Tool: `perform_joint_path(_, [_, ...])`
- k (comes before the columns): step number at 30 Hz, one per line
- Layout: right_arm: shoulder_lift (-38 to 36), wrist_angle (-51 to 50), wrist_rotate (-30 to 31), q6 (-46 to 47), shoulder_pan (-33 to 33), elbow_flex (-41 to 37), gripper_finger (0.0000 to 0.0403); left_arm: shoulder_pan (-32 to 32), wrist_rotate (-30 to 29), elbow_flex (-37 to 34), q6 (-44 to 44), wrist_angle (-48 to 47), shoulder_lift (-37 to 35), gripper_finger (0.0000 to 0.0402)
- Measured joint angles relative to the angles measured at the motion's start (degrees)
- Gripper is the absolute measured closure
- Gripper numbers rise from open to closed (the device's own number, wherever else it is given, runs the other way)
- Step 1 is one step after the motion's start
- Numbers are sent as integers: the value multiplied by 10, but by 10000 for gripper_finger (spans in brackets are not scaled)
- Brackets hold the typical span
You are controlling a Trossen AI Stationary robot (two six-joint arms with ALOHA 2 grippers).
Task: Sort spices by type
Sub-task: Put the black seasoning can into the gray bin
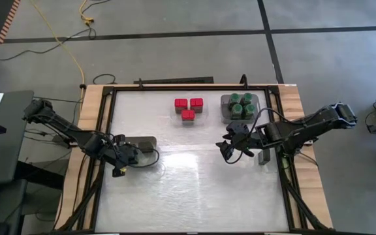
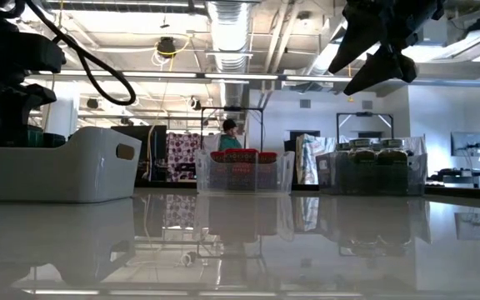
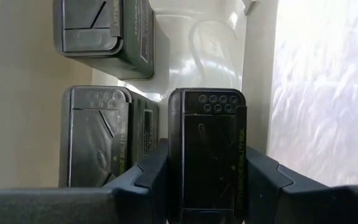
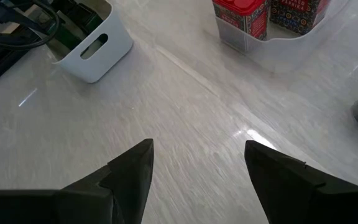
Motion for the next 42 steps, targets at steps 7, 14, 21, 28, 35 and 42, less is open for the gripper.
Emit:
perform_joint_path(7, [0, 0, 0, 0, 0, 0, 123, 0, 0, 0, -7, 0, 0, 260])
perform_joint_path(14, [0, 0, 0, 0, 0, 0, 123, 0, 0, 1, -8, 9, 0, 245])
perform_joint_path(21, [0, 0, 0, 0, 0, 0, 123, 0, 0, 1, 0, 9, 0, 225])
perform_joint_path(28, [0, 0, 0, 0, 0, 0, 123, 0, 0, 11, 4, 6, 0, 224])
perform_joint_path(35, [0, 0, 0, 0, 0, 0, 123, 0, 0, 40, 16, -6, 0, 224])
perform_joint_path(42, [0, 0, 0, 0, 0, 0, 123, 0, 0, 78, 17, -50, 0, 224])
